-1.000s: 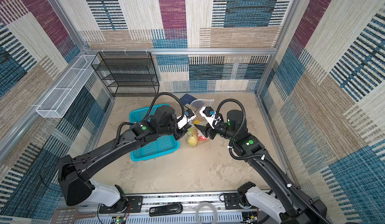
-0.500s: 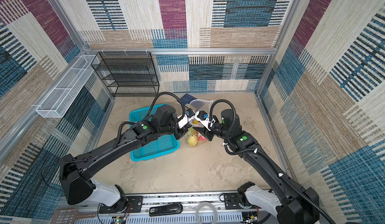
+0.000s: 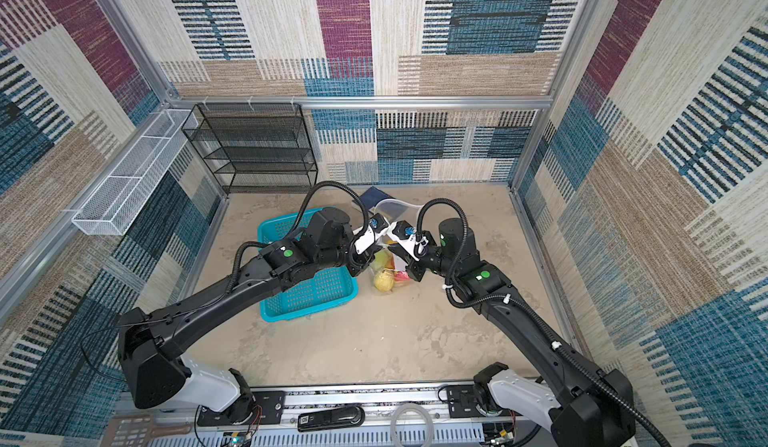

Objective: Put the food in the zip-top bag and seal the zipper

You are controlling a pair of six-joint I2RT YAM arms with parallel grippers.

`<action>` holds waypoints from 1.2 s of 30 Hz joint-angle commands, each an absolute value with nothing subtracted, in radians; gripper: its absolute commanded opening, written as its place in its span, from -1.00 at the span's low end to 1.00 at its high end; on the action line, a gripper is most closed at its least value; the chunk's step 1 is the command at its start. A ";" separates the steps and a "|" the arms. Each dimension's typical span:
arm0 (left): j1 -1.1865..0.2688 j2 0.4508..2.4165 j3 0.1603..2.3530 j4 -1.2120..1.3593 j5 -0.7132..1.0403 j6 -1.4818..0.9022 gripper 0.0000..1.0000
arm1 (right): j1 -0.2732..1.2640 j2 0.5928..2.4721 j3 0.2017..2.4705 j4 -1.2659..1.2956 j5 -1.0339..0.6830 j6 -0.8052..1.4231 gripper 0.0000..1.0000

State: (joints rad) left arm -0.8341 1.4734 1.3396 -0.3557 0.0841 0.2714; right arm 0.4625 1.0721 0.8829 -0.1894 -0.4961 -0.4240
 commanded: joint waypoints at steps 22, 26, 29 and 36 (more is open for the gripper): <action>-0.766 1.319 0.988 0.165 0.141 0.057 0.65 | 0.463 1.036 0.843 -0.011 -0.569 -0.222 -1.00; -0.758 1.361 1.003 0.238 0.180 0.037 0.35 | 0.463 1.038 0.841 -0.012 -0.570 -0.216 -1.00; -0.756 1.384 1.013 0.263 0.204 0.025 -0.13 | 0.464 1.037 0.842 -0.011 -0.569 -0.211 -1.00; -0.738 1.359 1.015 0.263 0.233 0.021 -1.00 | 0.464 1.019 0.879 0.000 -0.502 -0.159 -1.00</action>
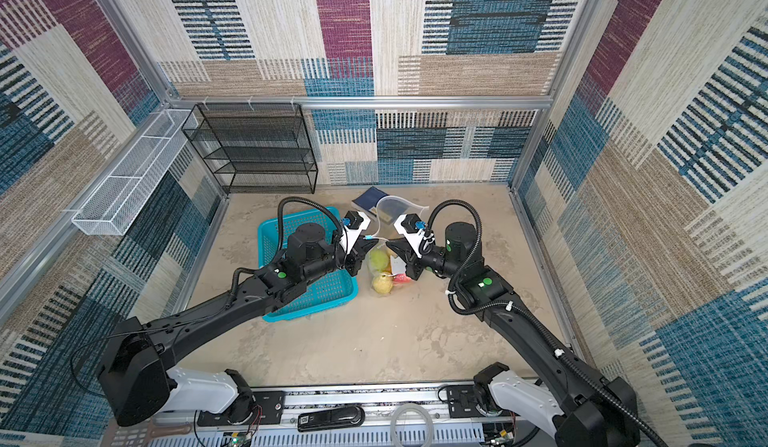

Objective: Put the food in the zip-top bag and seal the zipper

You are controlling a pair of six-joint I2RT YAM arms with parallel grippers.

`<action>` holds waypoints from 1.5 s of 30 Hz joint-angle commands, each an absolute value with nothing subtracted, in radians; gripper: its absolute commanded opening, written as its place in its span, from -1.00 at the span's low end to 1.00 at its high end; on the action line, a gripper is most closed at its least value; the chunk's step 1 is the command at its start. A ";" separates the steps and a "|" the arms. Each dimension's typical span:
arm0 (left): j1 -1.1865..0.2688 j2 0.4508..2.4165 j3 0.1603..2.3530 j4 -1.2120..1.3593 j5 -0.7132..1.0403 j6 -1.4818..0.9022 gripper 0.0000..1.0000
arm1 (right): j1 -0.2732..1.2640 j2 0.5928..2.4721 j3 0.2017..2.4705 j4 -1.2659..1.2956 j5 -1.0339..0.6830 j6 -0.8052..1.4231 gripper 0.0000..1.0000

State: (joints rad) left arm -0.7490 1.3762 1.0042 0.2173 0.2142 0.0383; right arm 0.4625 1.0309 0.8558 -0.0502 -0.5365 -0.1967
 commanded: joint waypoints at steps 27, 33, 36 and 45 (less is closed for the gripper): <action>-0.632 1.407 1.131 0.070 0.571 0.017 -1.00 | 0.466 0.992 0.969 -0.087 -0.557 -0.302 0.02; -0.654 1.403 1.123 0.029 0.547 0.047 -1.00 | 0.466 1.047 1.042 -0.117 -0.659 -0.391 0.08; -0.663 1.399 1.118 0.019 0.535 0.057 -1.00 | 0.466 1.103 1.083 -0.159 -0.724 -0.412 0.08; -0.669 1.387 1.106 0.008 0.508 0.074 -1.00 | 0.466 1.153 1.074 -0.170 -0.783 -0.418 -0.03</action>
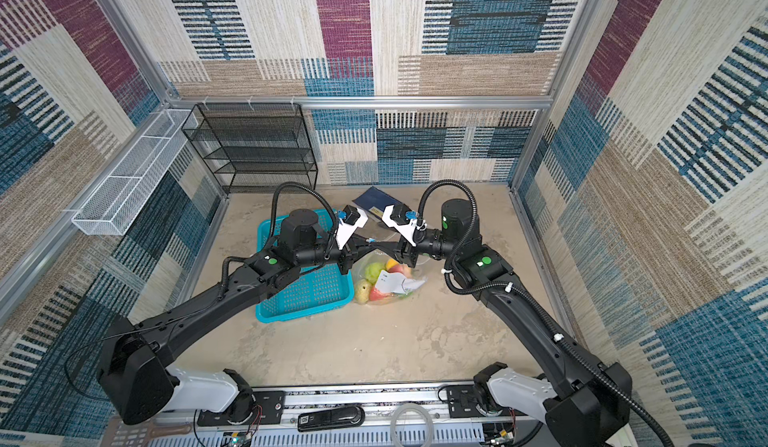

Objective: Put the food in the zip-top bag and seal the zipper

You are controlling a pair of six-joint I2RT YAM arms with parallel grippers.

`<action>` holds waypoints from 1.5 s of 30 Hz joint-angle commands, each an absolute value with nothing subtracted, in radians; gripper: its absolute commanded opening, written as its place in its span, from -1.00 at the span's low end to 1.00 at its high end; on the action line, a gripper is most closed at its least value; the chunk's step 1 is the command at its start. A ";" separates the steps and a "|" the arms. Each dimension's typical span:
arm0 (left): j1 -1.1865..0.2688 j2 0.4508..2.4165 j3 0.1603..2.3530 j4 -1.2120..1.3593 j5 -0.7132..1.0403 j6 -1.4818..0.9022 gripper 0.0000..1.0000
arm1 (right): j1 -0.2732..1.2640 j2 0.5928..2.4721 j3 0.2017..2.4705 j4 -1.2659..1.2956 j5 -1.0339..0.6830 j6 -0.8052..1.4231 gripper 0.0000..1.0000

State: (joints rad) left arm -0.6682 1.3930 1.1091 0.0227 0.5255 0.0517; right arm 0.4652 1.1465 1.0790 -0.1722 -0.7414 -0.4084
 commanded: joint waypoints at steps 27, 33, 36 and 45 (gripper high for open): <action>-0.690 1.376 1.117 -0.024 0.458 0.097 -1.00 | 0.466 1.204 1.040 -0.152 -0.802 -0.390 -0.35; -0.690 1.374 1.117 -0.025 0.457 0.094 -1.00 | 0.466 1.192 1.031 -0.115 -0.821 -0.368 -0.60; -0.690 1.378 1.115 -0.026 0.457 0.092 -1.00 | 0.466 1.187 1.020 -0.089 -0.832 -0.348 -0.56; -0.690 1.374 1.118 -0.025 0.460 0.089 -1.00 | 0.466 1.187 1.012 -0.086 -0.839 -0.348 -0.86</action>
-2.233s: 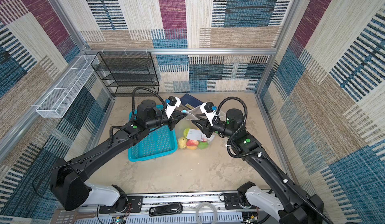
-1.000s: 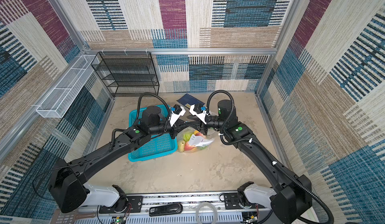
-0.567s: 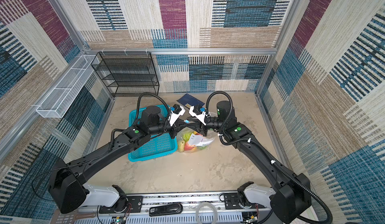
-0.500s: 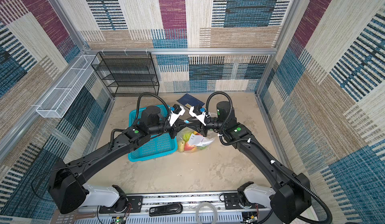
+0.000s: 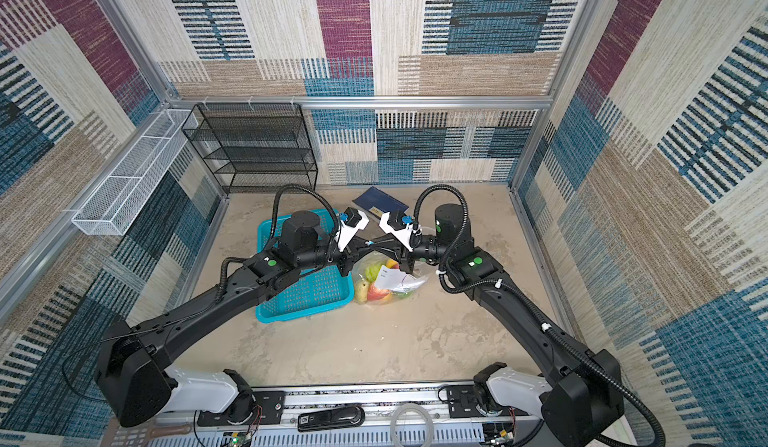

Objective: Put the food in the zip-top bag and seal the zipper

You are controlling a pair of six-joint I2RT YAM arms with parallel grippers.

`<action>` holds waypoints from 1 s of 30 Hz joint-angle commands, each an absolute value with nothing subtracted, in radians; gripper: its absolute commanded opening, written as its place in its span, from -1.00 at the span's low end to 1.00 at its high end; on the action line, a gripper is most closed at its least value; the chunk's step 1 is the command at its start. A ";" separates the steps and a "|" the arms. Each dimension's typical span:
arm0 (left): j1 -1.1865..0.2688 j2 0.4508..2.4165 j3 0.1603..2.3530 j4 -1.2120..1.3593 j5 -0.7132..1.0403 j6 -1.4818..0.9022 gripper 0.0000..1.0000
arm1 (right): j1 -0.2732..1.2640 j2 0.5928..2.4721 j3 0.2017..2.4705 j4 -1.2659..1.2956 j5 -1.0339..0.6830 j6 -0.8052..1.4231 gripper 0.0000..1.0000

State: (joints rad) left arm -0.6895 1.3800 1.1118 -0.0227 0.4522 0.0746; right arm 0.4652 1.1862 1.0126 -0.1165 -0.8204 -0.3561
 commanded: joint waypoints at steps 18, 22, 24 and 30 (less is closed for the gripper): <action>-0.690 1.326 1.110 -0.005 0.469 0.077 -0.69 | 0.466 1.191 1.016 -0.097 -0.804 -0.349 -0.92; -0.690 1.330 1.118 0.000 0.491 0.071 -1.00 | 0.466 1.195 1.020 -0.103 -0.791 -0.347 -0.92; -0.690 1.325 1.116 0.004 0.494 0.072 -1.00 | 0.466 1.194 1.019 -0.106 -0.775 -0.347 -0.92; -0.687 1.288 1.077 0.048 0.411 0.059 -1.00 | 0.466 1.167 0.999 -0.115 -0.721 -0.344 -0.92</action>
